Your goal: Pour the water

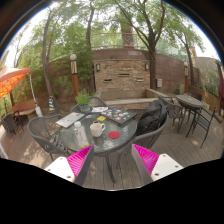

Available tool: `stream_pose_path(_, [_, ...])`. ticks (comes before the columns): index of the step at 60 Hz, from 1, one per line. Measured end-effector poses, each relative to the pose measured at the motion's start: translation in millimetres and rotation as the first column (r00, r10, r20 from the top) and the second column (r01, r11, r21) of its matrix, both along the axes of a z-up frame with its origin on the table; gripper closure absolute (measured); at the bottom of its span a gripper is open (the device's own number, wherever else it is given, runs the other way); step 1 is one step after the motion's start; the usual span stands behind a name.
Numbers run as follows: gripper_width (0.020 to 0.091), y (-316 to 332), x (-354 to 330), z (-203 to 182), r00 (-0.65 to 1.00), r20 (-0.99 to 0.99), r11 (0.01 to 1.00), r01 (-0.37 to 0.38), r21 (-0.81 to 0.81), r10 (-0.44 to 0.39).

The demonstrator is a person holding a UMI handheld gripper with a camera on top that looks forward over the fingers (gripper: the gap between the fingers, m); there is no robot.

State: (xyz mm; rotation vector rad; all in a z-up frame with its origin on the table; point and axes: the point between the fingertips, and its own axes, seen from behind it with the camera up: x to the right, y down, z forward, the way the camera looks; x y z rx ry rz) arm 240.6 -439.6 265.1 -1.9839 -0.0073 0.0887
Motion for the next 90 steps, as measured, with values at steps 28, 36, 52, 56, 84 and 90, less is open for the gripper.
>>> stream_pose_path(28, [0.0272,35.4,-52.0,-36.5,0.998,0.054,0.999,0.044,0.006,-0.044])
stream_pose_path(36, [0.0293,77.8,-91.5,-70.7,0.998,0.061,0.997,-0.023,0.068,0.019])
stream_pose_path(52, [0.0298,208.4,-191.9,-169.5,0.997,0.013,0.991,-0.073,0.113,0.072])
stream_pose_path(56, [0.0299,234.8,-231.6,-177.5,0.997,-0.003,0.991,-0.077,0.112,0.078])
stream_pose_path(84, [0.05,342.1,-256.1,-187.1,0.978,0.175,0.964,-0.149,0.219,0.111])
stream_pose_path(90, [0.0554,351.6,-267.0,-191.5,0.957,0.23,0.962,-0.218,0.163,0.177])
